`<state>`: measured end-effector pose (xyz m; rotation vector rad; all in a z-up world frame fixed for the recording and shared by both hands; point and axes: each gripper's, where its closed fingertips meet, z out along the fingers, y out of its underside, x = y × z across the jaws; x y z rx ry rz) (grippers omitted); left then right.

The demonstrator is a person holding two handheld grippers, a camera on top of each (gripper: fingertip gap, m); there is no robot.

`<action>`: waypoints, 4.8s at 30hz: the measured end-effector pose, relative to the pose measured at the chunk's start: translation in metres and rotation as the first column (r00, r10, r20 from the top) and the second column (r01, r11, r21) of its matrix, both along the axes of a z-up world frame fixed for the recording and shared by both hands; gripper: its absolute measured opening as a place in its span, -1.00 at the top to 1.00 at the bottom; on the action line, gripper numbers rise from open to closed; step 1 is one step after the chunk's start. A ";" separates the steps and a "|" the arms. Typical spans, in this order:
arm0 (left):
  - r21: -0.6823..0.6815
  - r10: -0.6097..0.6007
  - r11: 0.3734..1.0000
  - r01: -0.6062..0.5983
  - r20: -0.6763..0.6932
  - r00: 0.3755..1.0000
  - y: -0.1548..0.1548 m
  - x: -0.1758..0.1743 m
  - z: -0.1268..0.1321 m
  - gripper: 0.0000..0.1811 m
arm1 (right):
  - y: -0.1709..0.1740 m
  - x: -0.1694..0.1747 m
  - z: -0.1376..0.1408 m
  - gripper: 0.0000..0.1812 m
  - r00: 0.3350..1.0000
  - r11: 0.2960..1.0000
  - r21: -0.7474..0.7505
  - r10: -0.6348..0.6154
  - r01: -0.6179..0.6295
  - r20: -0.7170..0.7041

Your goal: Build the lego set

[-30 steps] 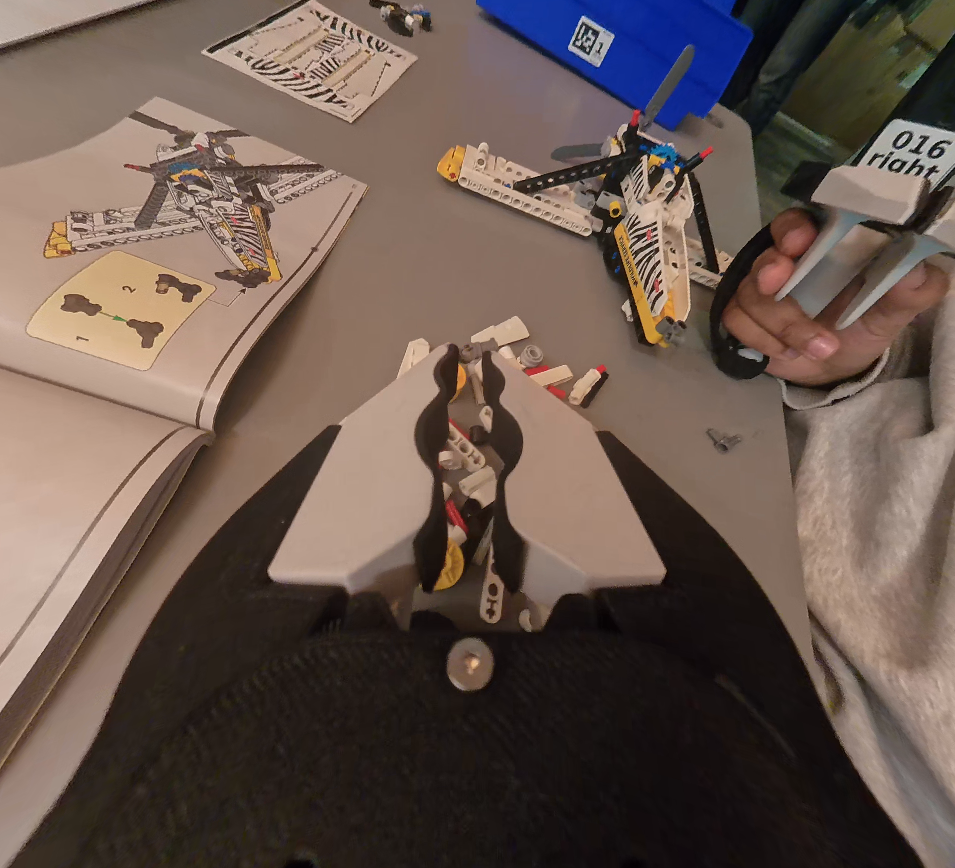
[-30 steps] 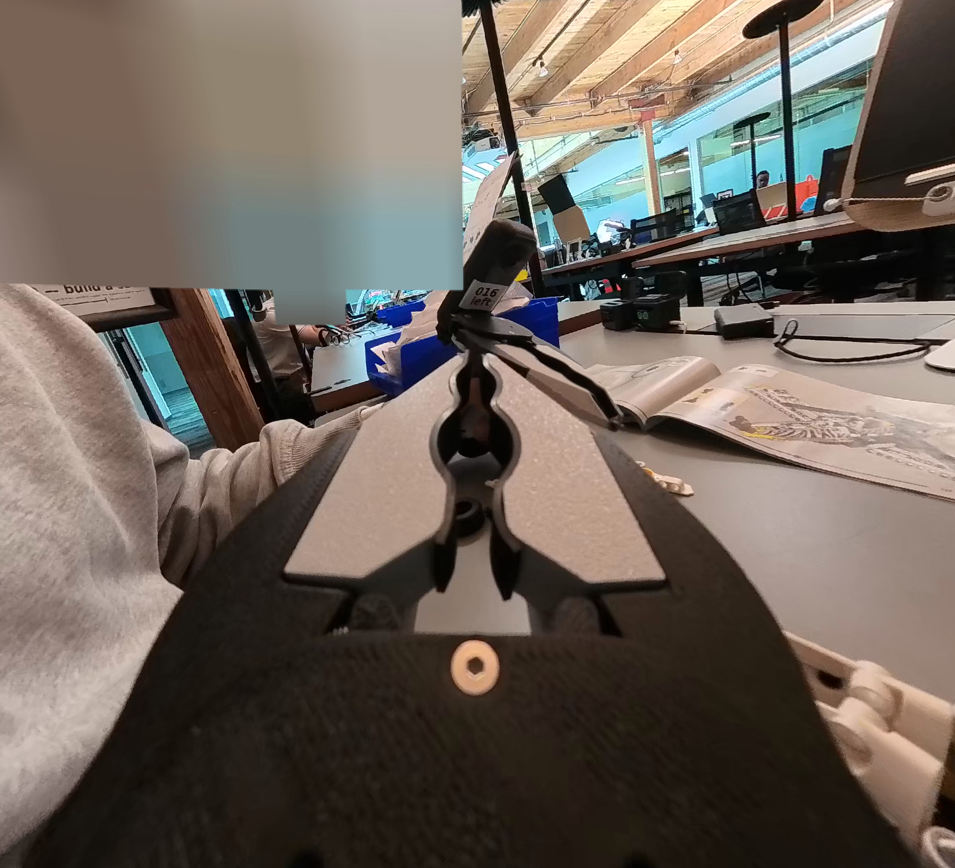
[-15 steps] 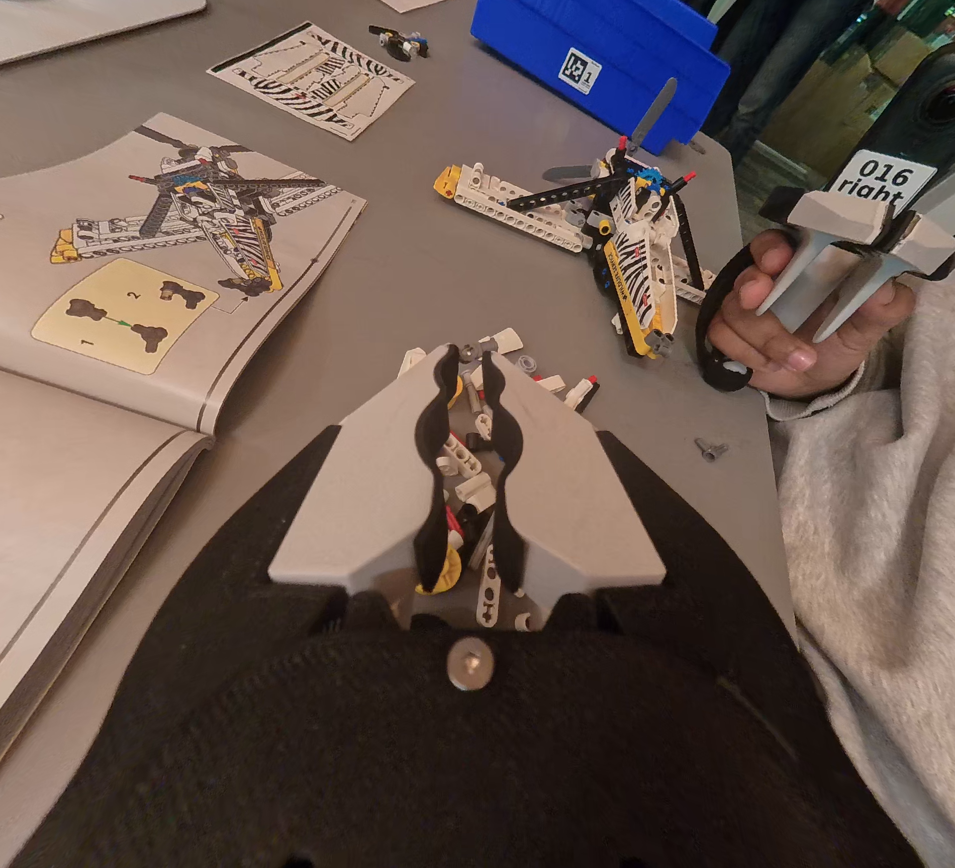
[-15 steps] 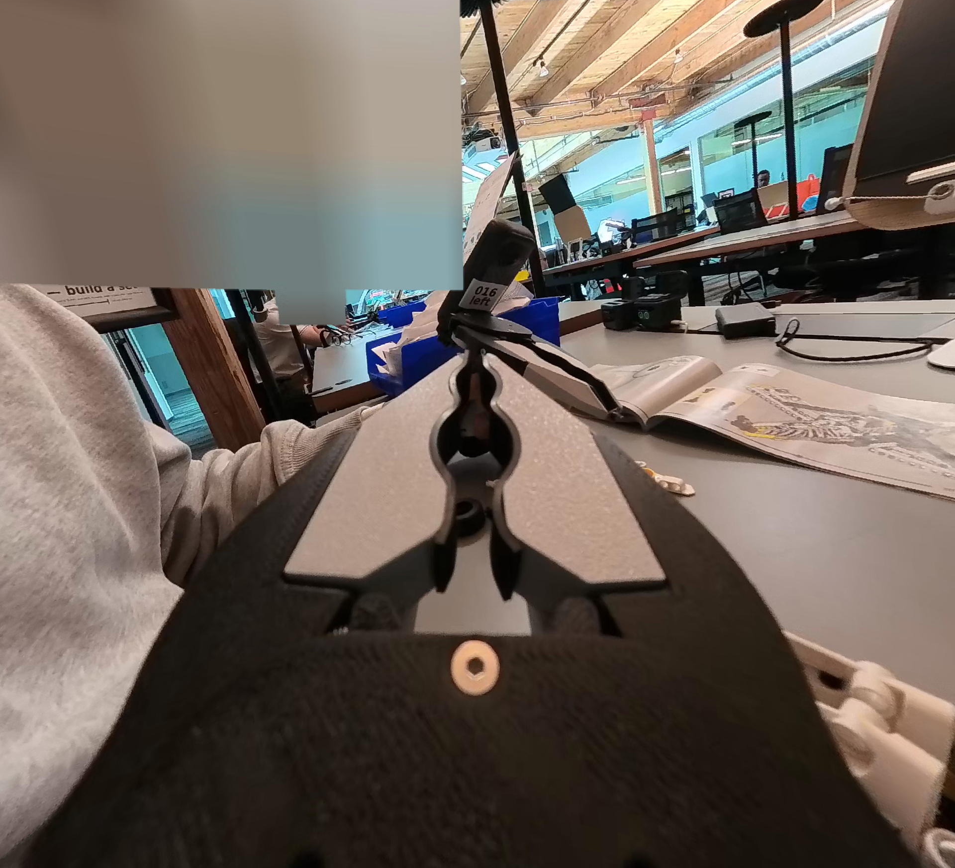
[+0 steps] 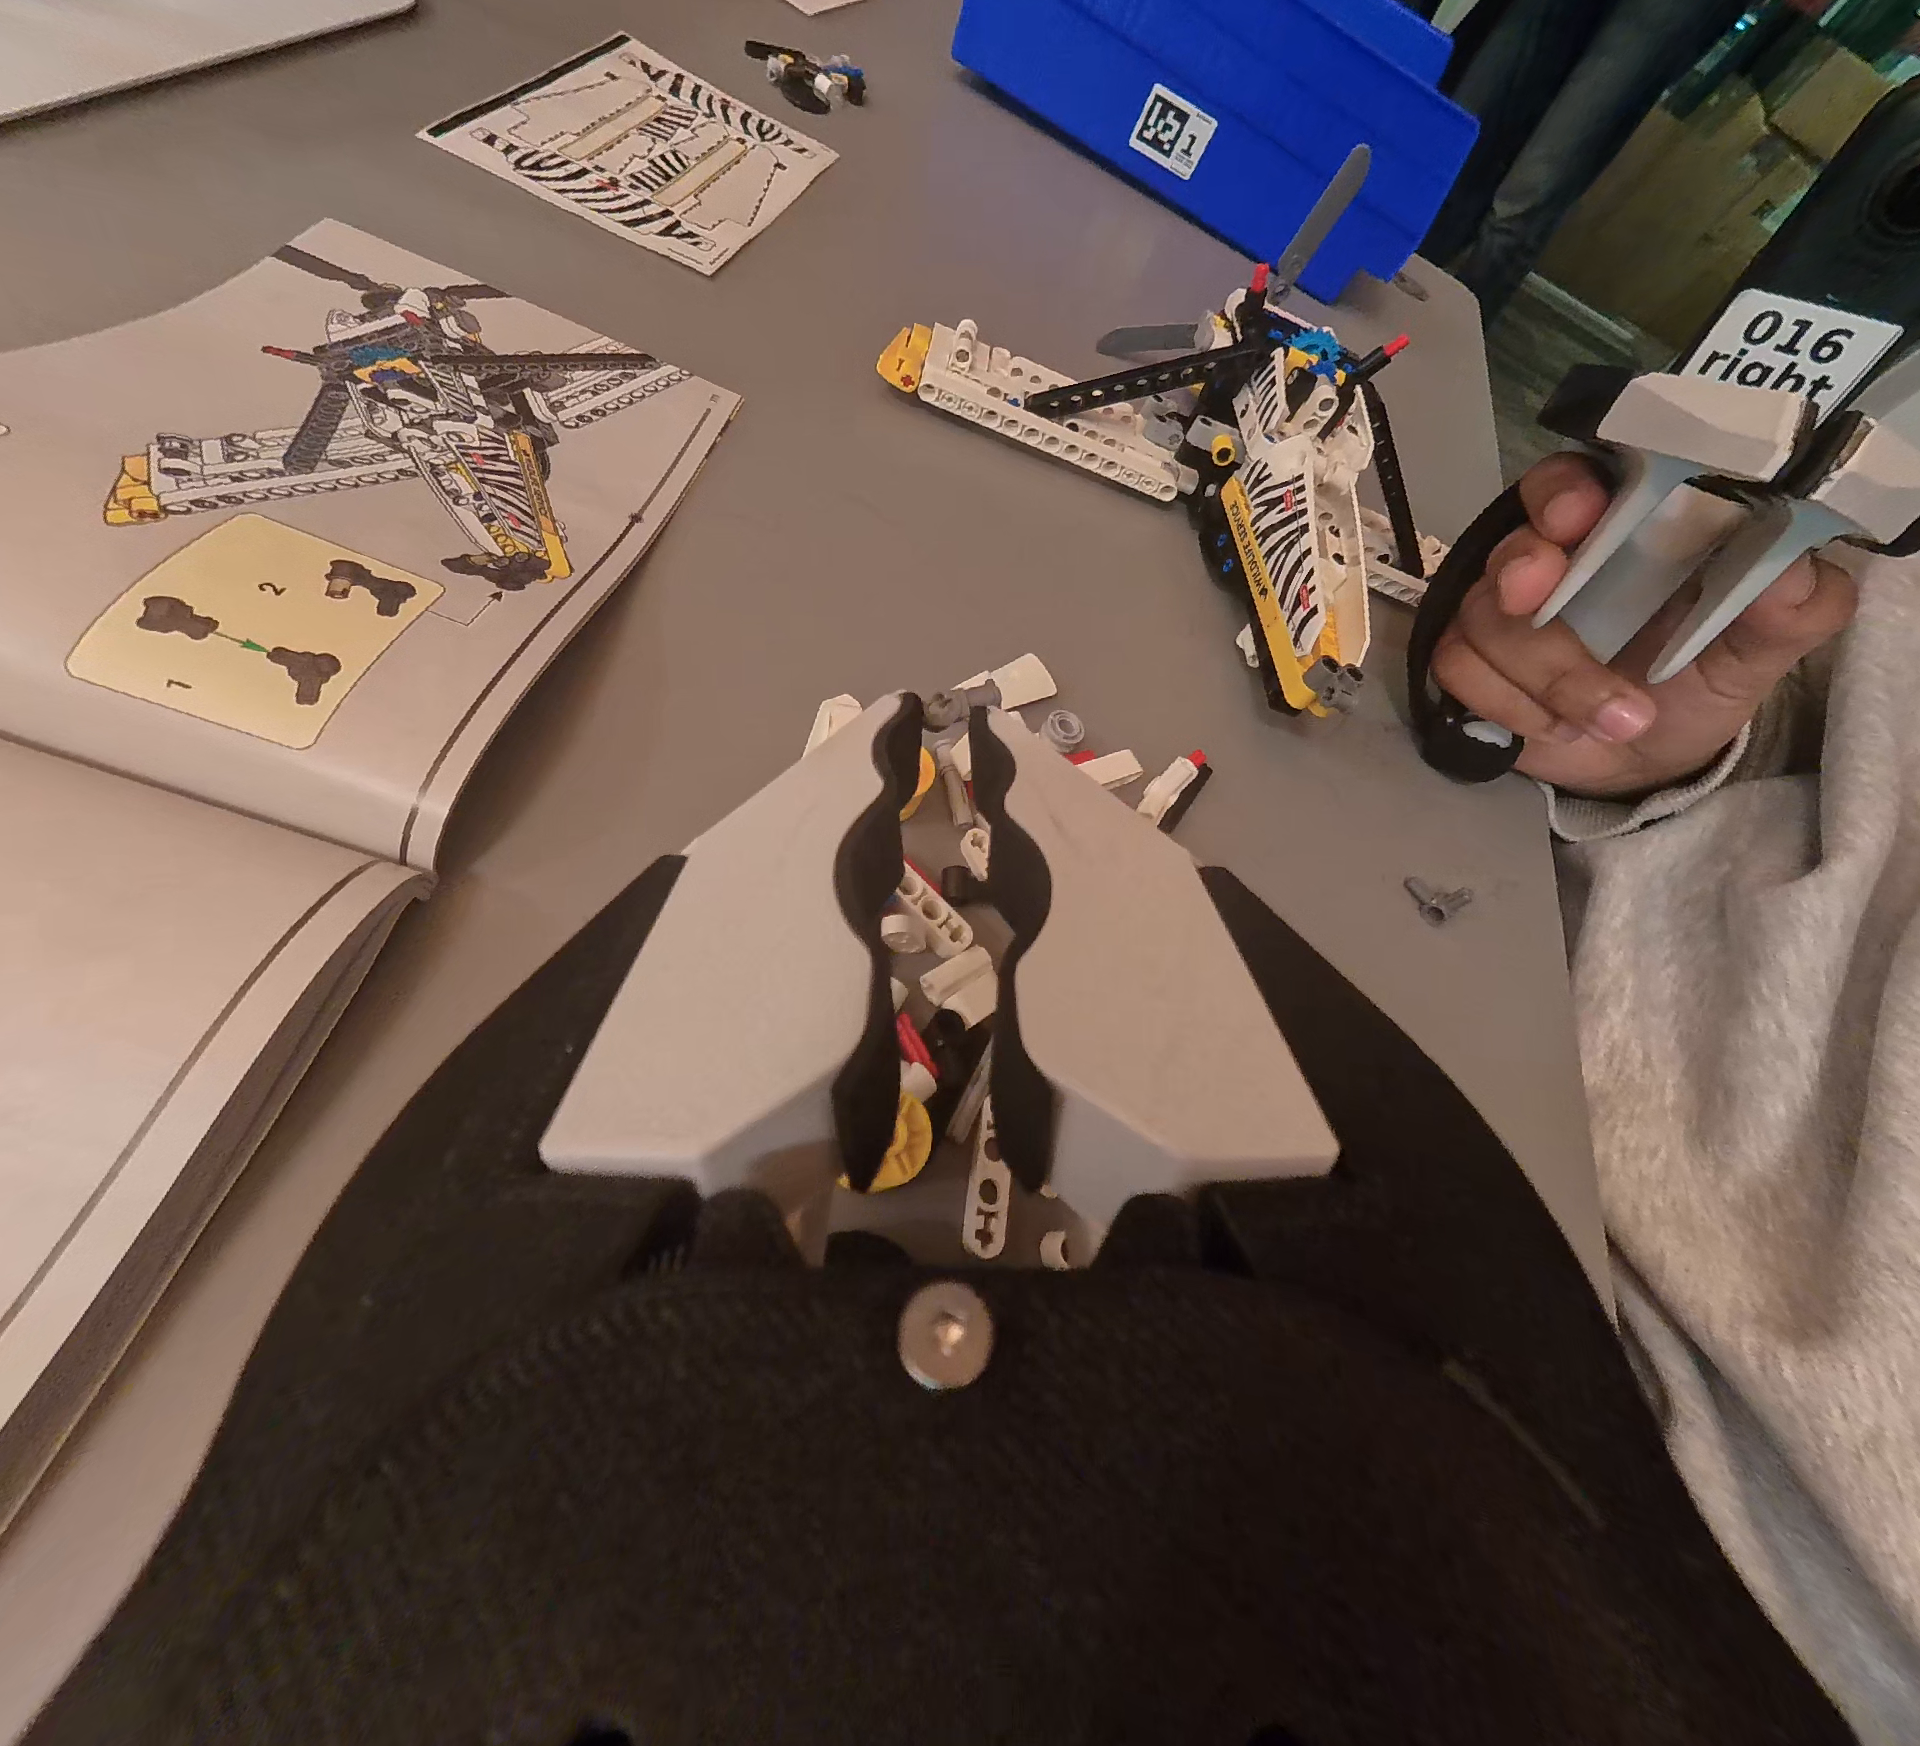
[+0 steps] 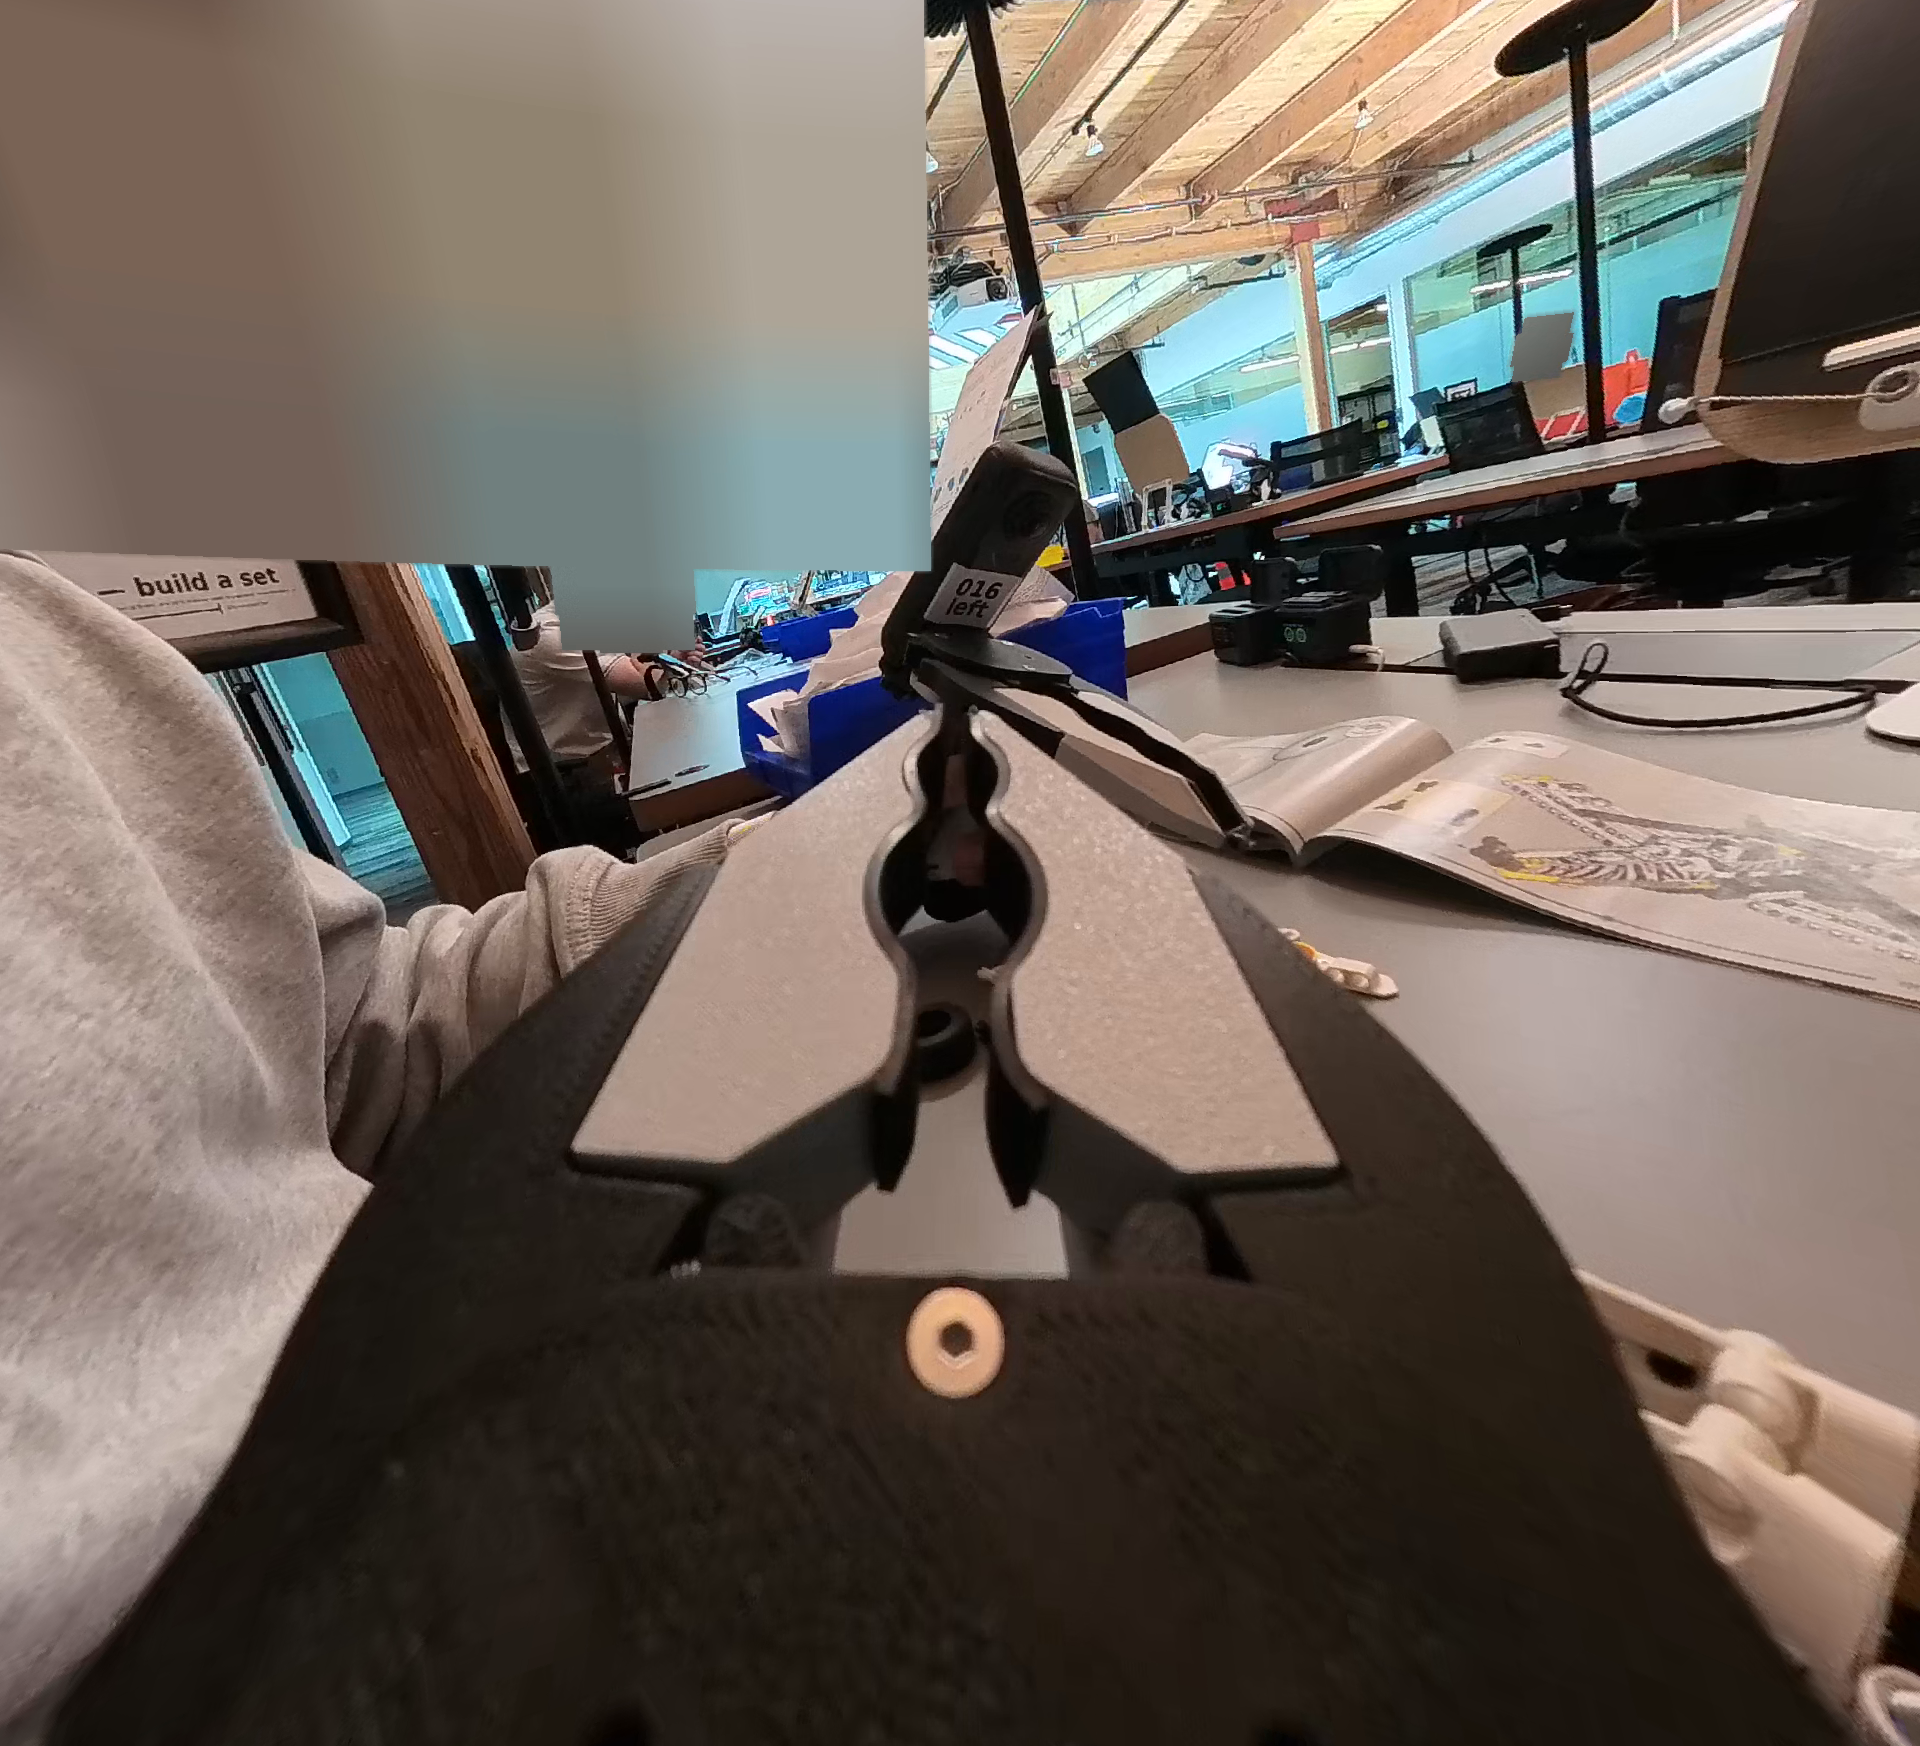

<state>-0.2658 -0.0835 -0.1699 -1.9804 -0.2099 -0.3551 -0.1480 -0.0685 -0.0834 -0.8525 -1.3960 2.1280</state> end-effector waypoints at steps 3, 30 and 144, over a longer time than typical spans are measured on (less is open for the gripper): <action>-0.007 -0.002 1.000 0.002 -0.005 1.000 0.000 0.000 -0.001 0.93 | 0.000 0.000 0.000 1.00 1.000 1.000 0.001 -0.001 0.001 -0.001; -0.021 -0.013 1.000 0.013 -0.015 1.000 0.001 0.003 -0.004 0.93 | 0.000 -0.001 0.000 1.00 1.000 1.000 0.004 -0.001 0.001 -0.001; 0.470 -0.416 0.799 0.376 -0.022 0.909 -0.003 0.124 0.077 0.95 | -0.023 0.001 -0.010 0.96 1.000 0.986 0.166 0.008 -0.011 0.024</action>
